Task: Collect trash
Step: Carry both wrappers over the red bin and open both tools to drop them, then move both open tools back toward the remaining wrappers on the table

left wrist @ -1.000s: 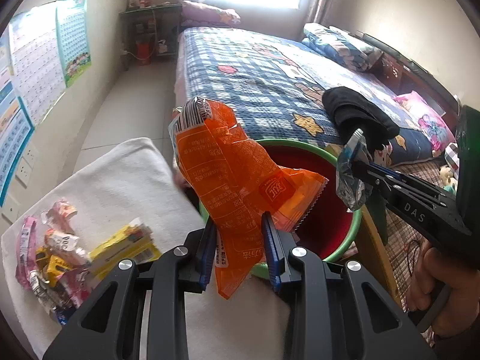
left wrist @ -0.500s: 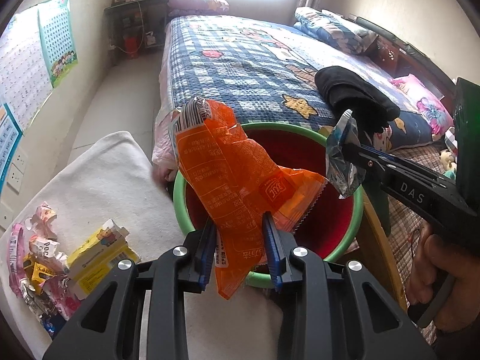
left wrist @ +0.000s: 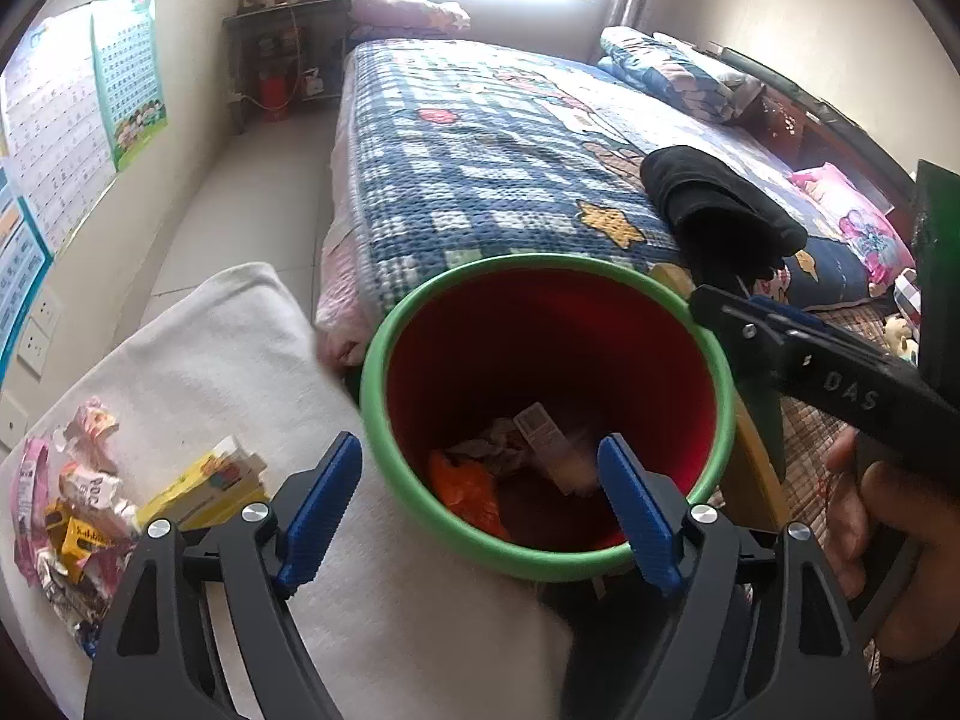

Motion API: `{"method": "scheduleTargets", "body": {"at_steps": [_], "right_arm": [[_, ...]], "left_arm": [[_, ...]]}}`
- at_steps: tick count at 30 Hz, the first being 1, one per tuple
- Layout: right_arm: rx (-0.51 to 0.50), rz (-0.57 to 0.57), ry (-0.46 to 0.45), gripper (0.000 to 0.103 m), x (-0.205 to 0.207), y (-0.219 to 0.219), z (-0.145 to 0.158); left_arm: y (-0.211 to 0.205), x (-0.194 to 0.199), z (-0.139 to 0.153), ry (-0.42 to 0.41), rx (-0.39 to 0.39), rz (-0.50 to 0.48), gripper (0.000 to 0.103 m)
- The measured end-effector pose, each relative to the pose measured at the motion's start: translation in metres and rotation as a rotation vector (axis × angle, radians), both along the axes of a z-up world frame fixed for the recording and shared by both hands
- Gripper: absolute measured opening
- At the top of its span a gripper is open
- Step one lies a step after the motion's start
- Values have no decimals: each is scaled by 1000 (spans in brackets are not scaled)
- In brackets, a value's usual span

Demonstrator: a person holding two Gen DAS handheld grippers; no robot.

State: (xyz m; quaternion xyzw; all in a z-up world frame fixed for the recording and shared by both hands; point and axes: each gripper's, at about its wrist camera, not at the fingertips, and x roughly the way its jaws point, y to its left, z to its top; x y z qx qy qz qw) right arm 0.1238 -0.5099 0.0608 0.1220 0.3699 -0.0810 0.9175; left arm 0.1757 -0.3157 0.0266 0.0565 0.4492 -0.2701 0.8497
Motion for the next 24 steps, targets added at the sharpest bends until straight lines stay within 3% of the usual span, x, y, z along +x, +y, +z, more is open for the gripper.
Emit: {"method": "scheduleTargets", "body": {"at_steps": [6, 24], "right_arm": [[-41, -4, -4, 98, -3, 13, 8], [-122, 108, 4, 98, -3, 111, 16]], "left_arm": [[22, -5, 4, -21, -3, 36, 91], [126, -19, 6, -30, -41, 181, 95]]}}
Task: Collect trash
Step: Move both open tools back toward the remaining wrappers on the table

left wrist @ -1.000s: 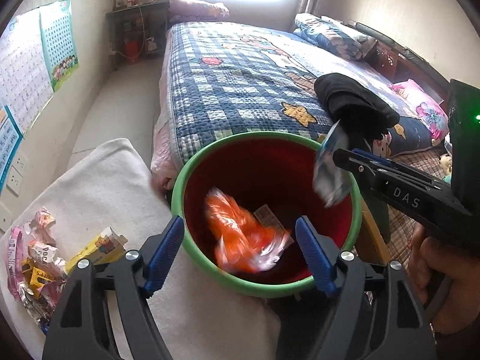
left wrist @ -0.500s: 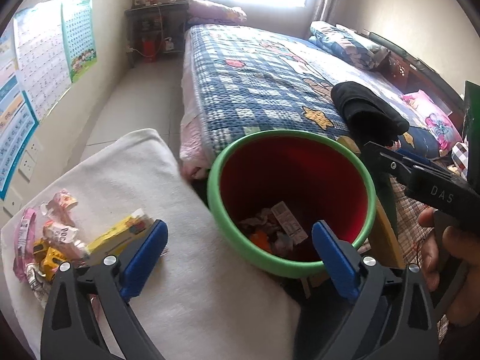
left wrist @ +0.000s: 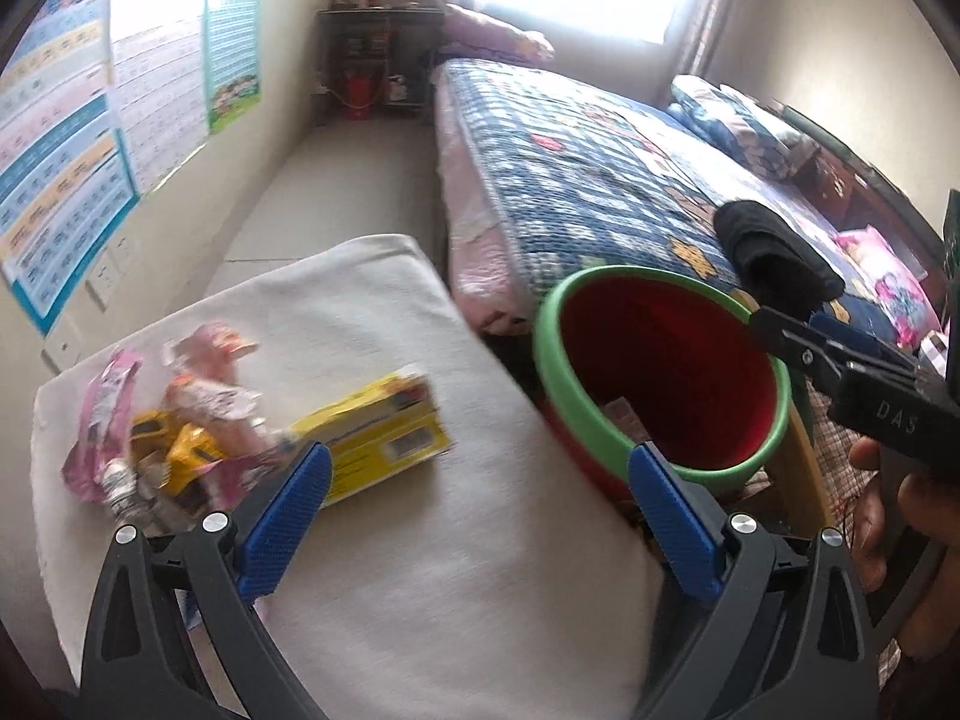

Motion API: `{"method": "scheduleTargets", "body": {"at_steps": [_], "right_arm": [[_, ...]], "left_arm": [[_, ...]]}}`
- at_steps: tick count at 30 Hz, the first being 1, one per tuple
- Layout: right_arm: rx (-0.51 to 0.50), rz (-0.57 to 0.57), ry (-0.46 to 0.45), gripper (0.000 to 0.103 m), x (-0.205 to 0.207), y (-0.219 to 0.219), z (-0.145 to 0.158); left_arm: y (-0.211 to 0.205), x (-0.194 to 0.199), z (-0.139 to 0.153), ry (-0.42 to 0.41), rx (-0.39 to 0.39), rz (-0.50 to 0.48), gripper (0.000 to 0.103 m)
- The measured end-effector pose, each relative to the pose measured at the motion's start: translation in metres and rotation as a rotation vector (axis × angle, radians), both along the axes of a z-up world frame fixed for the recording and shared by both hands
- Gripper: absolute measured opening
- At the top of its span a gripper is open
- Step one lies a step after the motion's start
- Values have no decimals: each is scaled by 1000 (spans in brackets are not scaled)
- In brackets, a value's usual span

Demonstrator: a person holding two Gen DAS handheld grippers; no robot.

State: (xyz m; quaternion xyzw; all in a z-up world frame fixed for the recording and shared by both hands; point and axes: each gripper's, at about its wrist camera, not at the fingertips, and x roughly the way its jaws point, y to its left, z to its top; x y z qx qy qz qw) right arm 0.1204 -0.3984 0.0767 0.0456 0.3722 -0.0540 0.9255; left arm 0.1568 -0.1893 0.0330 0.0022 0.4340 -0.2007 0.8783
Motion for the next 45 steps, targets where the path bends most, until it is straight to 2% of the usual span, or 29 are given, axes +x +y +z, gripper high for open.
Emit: {"method": "scheduleTargets", "body": {"at_steps": [14, 23, 31, 41, 45], "right_arm": [[-20, 158, 36, 98, 16, 110, -16], [-37, 246, 75, 98, 23, 165, -32], [-29, 338, 128, 98, 26, 211, -54], [66, 412, 255, 98, 23, 243, -97], [96, 418, 294, 98, 25, 251, -112]], "left_arm": [[135, -18, -15, 16, -7, 207, 95], [200, -29, -30, 41, -29, 322, 95], [233, -32, -43, 62, -48, 377, 95], [249, -22, -57, 96, -74, 398, 95], [255, -9, -67, 134, -104, 406, 94]]}}
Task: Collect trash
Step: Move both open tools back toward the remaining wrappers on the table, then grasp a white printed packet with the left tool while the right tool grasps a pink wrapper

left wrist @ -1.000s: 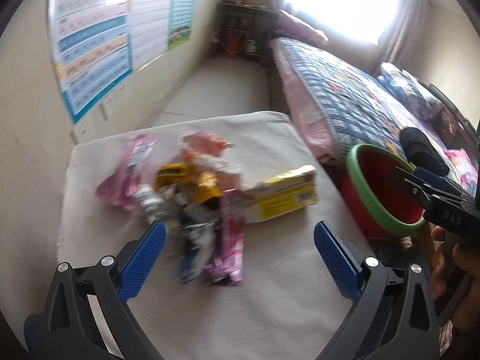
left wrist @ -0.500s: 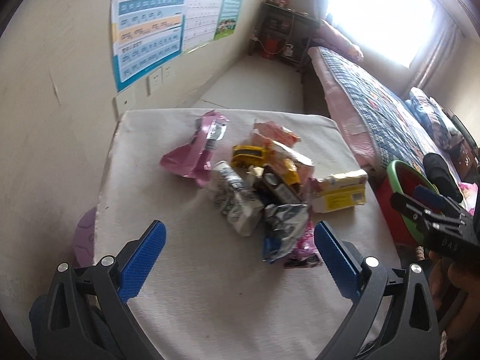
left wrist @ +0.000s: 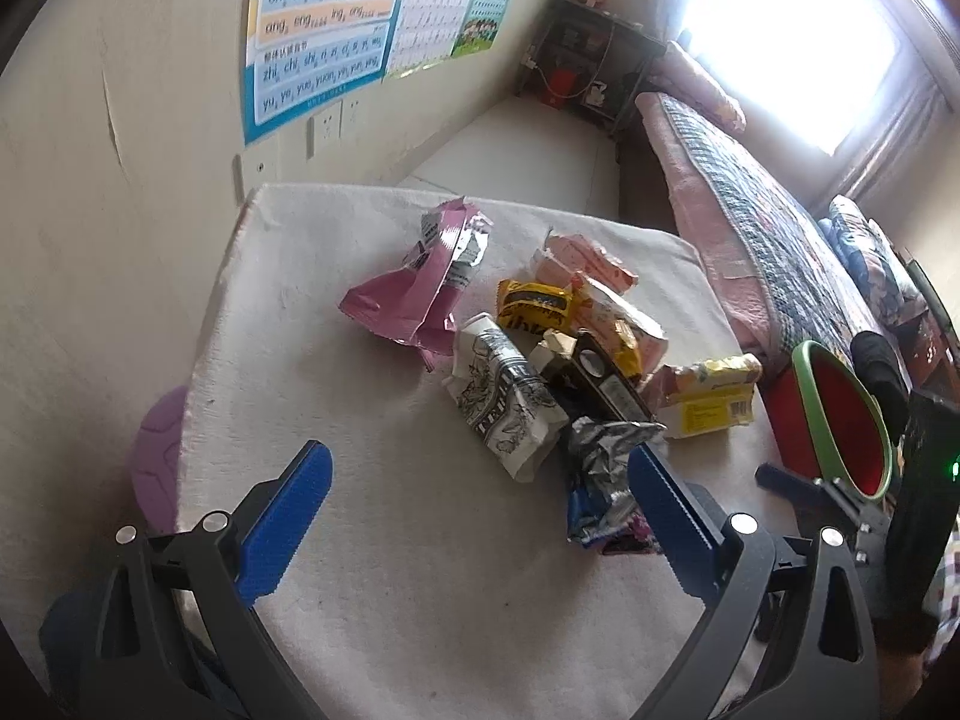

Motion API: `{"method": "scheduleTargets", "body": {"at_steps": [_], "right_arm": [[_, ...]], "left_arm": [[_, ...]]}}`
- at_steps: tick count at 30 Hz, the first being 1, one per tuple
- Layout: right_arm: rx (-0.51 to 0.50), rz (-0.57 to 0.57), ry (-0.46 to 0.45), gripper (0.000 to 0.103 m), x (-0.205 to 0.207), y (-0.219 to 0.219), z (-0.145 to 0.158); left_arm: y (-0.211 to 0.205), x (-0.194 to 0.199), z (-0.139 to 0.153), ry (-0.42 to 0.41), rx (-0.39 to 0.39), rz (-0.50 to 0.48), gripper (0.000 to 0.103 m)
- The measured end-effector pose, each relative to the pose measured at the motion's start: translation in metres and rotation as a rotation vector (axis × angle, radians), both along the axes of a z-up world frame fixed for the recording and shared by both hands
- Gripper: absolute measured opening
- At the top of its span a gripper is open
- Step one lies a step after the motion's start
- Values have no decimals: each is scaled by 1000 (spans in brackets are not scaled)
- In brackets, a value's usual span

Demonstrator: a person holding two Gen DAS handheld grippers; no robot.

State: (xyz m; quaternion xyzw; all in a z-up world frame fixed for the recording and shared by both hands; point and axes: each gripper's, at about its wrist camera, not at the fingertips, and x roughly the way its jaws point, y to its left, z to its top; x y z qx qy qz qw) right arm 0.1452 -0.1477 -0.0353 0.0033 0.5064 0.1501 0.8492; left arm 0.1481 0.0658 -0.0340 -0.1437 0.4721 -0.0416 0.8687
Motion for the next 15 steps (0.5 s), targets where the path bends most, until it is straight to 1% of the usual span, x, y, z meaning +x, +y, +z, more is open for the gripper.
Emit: {"method": "scheduleTargets", "body": {"at_steps": [3, 6, 8, 10, 12, 14, 15], "right_arm": [[9, 4, 17, 94, 2, 4, -7], [21, 12, 43, 88, 5, 9, -15], [27, 13, 56, 84, 8, 10, -19], [37, 15, 68, 79, 9, 11, -23], [44, 19, 75, 74, 10, 12, -26], [51, 24, 84, 66, 12, 13, -29], [56, 26, 88, 64, 12, 12, -31]], "left_arm": [[1, 12, -9, 31, -24, 2, 93], [-1, 24, -16, 48, -47, -3, 93], [-3, 33, -24, 66, -75, -9, 91], [-6, 40, -32, 93, -106, -14, 83], [-10, 47, -40, 114, -120, -19, 78], [-15, 50, -46, 128, -122, -25, 71], [-18, 53, -50, 140, -128, -31, 65]]}}
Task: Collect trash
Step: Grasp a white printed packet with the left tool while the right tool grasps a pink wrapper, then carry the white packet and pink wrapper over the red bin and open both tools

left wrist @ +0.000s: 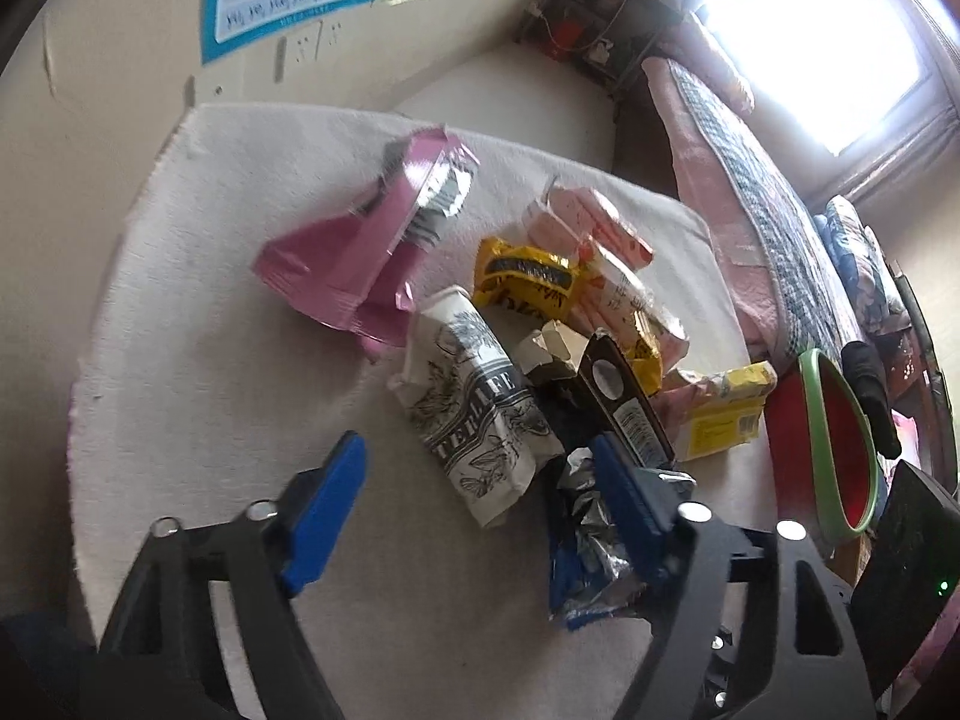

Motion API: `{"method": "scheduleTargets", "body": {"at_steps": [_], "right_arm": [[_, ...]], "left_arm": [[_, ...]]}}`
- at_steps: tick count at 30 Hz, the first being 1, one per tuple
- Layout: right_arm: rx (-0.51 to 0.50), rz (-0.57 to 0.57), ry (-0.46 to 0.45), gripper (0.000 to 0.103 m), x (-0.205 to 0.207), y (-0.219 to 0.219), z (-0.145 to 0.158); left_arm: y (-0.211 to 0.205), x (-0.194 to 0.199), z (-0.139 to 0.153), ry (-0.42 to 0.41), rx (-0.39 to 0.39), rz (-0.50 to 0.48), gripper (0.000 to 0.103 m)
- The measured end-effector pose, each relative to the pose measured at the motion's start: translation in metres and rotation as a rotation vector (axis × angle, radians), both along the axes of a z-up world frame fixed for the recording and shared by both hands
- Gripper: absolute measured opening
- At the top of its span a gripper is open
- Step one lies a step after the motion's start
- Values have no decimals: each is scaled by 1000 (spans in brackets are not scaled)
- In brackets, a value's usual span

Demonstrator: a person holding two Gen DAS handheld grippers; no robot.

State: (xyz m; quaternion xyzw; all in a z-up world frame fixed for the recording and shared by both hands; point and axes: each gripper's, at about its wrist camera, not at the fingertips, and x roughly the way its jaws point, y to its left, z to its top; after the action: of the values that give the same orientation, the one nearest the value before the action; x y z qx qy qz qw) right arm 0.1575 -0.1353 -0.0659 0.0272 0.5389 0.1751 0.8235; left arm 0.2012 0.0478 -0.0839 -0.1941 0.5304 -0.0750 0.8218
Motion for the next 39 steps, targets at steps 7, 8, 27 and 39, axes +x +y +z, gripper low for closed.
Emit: {"method": "scheduleTargets", "body": {"at_steps": [7, 8, 27, 39], "right_arm": [[15, 26, 9, 38, 3, 2, -1], [16, 31, 9, 32, 3, 3, -1], [-19, 70, -50, 9, -19, 1, 24], [-46, 62, -130, 9, -38, -12, 51]], "left_arm": [[-1, 9, -15, 24, -69, 11, 37], [-2, 9, -15, 17, -84, 8, 34], [10, -23, 20, -75, -10, 30, 7], [11, -52, 37, -97, 25, 29, 4]]}}
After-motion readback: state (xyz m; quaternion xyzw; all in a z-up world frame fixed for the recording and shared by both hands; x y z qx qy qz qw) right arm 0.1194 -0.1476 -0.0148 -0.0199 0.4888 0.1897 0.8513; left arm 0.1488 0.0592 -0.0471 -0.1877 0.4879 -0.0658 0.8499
